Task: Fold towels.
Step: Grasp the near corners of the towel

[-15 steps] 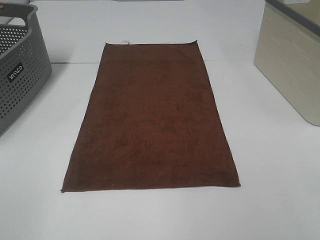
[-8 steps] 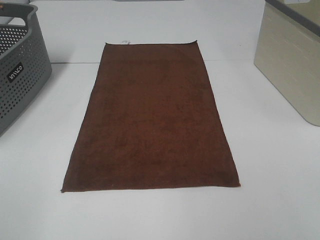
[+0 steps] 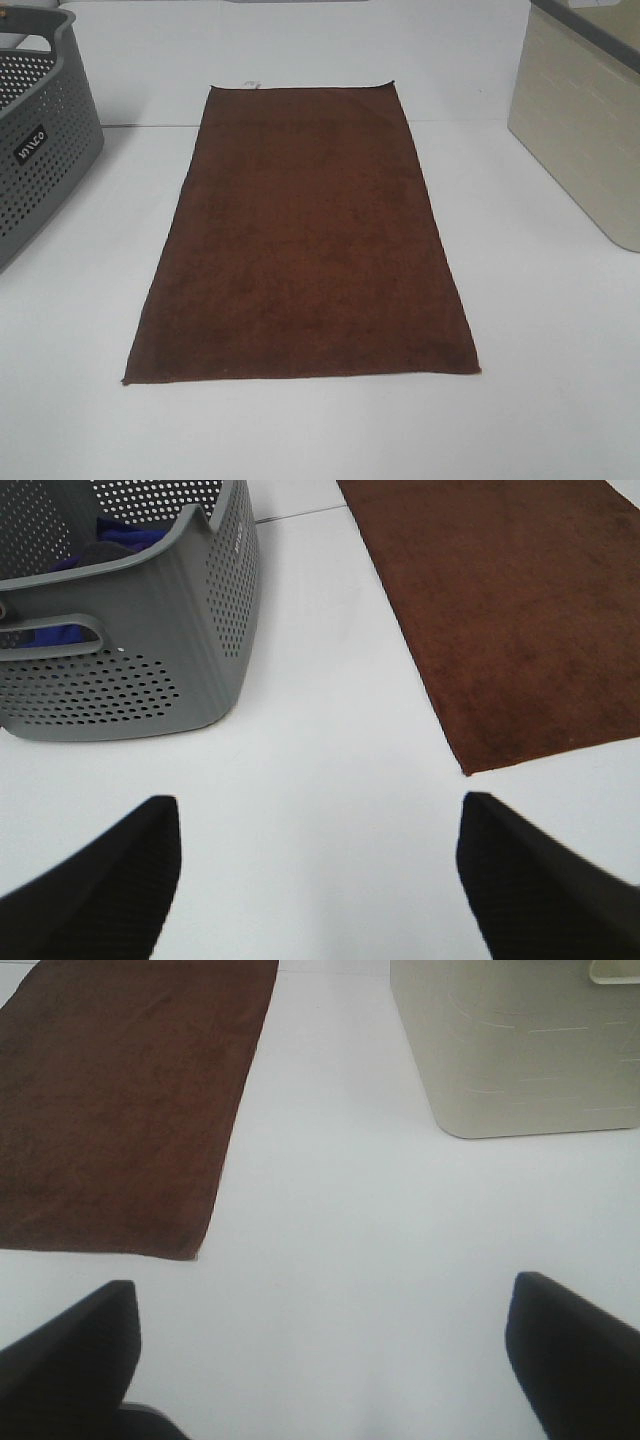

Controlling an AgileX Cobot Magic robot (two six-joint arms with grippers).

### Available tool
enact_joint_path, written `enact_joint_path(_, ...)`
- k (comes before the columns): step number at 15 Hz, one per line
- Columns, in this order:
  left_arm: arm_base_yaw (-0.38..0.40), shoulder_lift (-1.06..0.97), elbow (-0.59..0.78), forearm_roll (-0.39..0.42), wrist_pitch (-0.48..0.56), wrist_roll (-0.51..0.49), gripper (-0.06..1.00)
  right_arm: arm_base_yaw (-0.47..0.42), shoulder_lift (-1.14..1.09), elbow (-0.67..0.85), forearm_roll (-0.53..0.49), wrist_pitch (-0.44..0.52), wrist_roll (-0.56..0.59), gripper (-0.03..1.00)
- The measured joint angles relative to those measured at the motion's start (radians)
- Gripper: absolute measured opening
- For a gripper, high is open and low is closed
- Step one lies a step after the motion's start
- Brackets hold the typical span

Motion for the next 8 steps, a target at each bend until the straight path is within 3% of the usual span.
enact_joint_path(8, 0.000, 0.000, 0.000, 0.000, 0.000, 0.000, 0.73, 0.000, 0.000, 0.000, 0.000, 0.000, 0.000, 0.93)
